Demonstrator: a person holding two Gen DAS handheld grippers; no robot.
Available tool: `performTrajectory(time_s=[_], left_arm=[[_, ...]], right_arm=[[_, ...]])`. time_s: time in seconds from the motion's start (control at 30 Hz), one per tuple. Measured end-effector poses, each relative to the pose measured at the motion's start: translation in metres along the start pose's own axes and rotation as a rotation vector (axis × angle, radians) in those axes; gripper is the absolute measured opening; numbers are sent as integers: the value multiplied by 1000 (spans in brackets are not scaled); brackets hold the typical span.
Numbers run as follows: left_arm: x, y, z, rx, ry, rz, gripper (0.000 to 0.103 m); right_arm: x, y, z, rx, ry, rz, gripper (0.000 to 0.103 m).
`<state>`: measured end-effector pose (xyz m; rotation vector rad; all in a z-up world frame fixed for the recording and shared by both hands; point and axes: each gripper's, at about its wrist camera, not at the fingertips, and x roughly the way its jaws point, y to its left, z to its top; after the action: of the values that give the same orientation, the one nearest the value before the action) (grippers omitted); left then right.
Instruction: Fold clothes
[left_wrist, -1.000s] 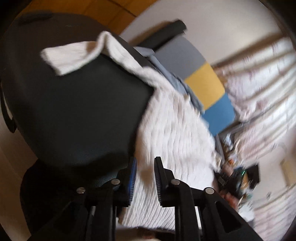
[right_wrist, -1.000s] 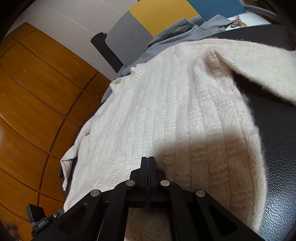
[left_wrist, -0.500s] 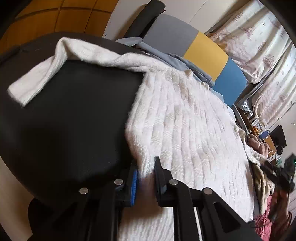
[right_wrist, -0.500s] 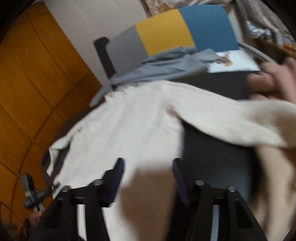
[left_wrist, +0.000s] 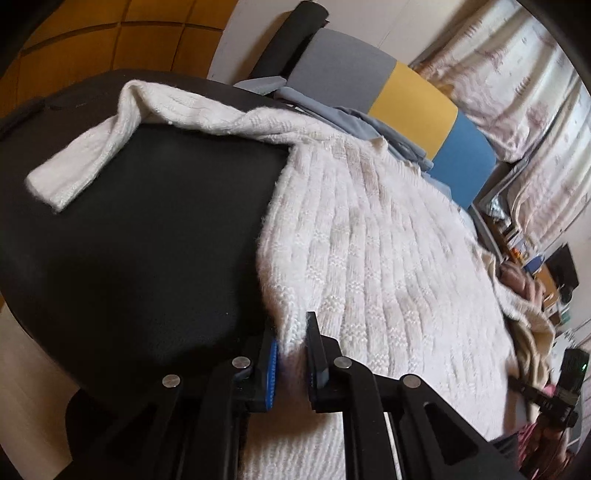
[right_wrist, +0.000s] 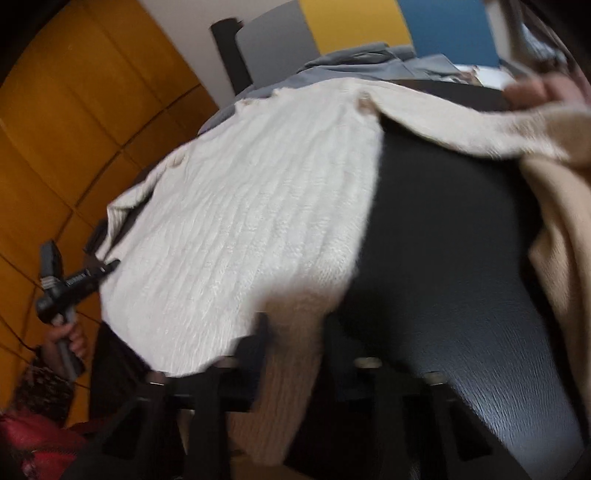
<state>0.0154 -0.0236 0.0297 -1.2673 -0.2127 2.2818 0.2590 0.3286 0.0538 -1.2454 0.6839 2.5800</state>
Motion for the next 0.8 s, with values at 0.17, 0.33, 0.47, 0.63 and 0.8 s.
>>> performTrajectory(time_s=[0.17,0.33,0.47,0.63,0.8], left_arm=[[3,-16,0,86,35,42,12],[4,-22,-2,132,33,58,12],[-1,-21,0,146,54,77,12],[-12,-15,9,104,57,34,13],[-19,-21,33,68,-24,-33,16]], right_arm=[[-6,-4,7,-68,-32,-150,8],[-17,-35,-9,13,5,-147,7],[-23,-30,-20,18,31,-104,7],[-22,-11,-7,-69,33,-116,8],[-35,-2,39,-86,-152,-142,17]])
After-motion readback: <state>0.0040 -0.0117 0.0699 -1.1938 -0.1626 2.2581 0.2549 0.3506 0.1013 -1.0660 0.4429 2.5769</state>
